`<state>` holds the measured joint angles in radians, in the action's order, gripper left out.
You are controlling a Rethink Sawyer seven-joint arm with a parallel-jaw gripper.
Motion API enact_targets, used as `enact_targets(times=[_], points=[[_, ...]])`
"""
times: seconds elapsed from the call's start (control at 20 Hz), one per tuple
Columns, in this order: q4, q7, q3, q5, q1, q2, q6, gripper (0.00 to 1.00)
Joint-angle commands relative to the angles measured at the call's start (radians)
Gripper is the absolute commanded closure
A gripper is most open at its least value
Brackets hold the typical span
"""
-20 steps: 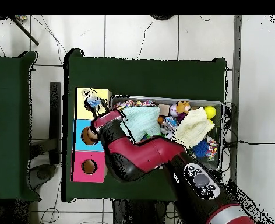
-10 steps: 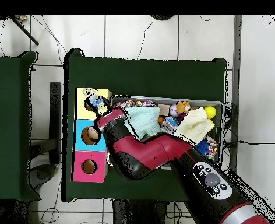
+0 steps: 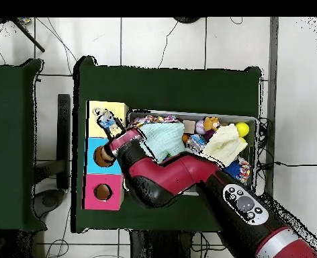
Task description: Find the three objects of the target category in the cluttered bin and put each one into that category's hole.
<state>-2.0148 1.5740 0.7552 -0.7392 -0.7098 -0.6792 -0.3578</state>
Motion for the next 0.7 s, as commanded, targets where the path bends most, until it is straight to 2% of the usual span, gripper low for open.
enact_targets(times=[0.05, 0.2, 0.3, 0.5, 0.7], points=[[-0.066, 0.14, 0.082, -0.07, -0.035, 0.014, 0.1, 1.0], [-0.111, 0.153, 0.092, -0.058, -0.043, -0.015, 0.082, 1.0], [-0.131, 0.155, 0.069, -0.045, -0.03, -0.034, 0.051, 1.0], [-0.134, 0.15, 0.026, -0.042, -0.003, -0.021, 0.003, 1.0], [-0.145, 0.148, 0.016, -0.039, 0.001, -0.03, -0.011, 1.0]])
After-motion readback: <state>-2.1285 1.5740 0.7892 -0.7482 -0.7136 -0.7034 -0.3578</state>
